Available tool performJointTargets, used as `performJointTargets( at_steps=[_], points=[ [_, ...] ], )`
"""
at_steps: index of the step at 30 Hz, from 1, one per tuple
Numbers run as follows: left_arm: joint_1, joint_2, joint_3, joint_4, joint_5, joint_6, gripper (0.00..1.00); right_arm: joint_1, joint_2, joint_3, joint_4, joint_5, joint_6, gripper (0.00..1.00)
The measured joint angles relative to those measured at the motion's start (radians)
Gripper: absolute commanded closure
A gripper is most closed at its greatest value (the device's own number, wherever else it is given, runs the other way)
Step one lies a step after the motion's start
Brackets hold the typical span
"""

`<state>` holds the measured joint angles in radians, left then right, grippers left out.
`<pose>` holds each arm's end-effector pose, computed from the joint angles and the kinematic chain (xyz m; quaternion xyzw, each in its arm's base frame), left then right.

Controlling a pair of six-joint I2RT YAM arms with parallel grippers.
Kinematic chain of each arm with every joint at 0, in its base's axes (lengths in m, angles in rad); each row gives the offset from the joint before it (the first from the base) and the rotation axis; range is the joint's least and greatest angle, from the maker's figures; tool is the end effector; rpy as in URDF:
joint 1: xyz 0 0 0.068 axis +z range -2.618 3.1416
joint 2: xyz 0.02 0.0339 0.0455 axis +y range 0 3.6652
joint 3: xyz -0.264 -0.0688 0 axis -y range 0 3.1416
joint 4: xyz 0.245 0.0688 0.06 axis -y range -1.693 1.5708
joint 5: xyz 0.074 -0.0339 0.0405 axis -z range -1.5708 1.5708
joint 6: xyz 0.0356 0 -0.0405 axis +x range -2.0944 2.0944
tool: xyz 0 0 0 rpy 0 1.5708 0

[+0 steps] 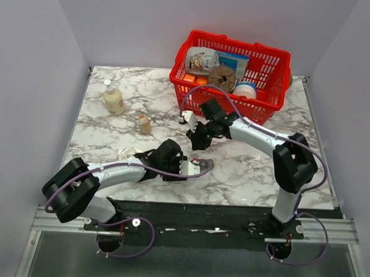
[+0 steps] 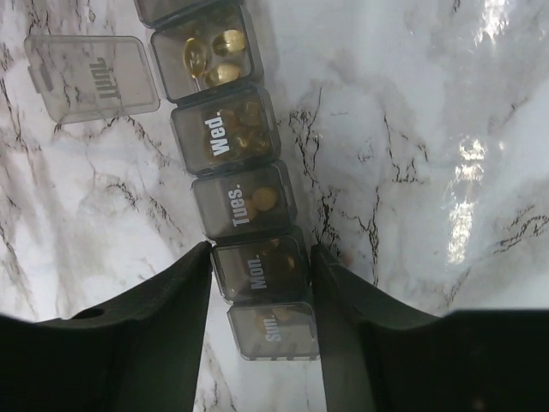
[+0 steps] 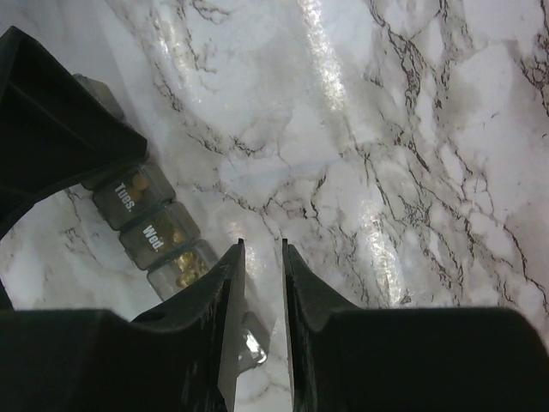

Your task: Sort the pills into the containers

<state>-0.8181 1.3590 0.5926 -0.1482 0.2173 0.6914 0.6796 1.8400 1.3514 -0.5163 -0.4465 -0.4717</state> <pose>0.1646 -0.1870 0.1587 0.6702 0.6616 -0.1227 0.3132 0.2949 0.2581 0.2164 -0.5616 0.7518 0.2397 0.2487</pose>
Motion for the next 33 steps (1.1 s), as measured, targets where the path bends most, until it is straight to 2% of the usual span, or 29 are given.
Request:
performJointTargets(
  at_steps=[4,10,27,33],
  points=[
    [0.0,0.018,0.015,0.0,0.0,0.001,0.62,0.0,0.023,0.004,0.0,0.016,0.0,0.69],
    [0.0,0.018,0.017,-0.004,0.001,0.001,0.67,0.0,0.028,0.007,-0.009,0.011,-0.011,0.69],
    [0.021,0.03,0.037,-0.028,0.021,-0.012,0.7,0.0,0.054,0.028,-0.205,-0.156,-0.203,0.73],
    [0.032,0.038,0.051,-0.041,0.038,-0.031,0.7,0.0,0.069,0.031,-0.276,-0.191,-0.215,0.74]
  ],
)
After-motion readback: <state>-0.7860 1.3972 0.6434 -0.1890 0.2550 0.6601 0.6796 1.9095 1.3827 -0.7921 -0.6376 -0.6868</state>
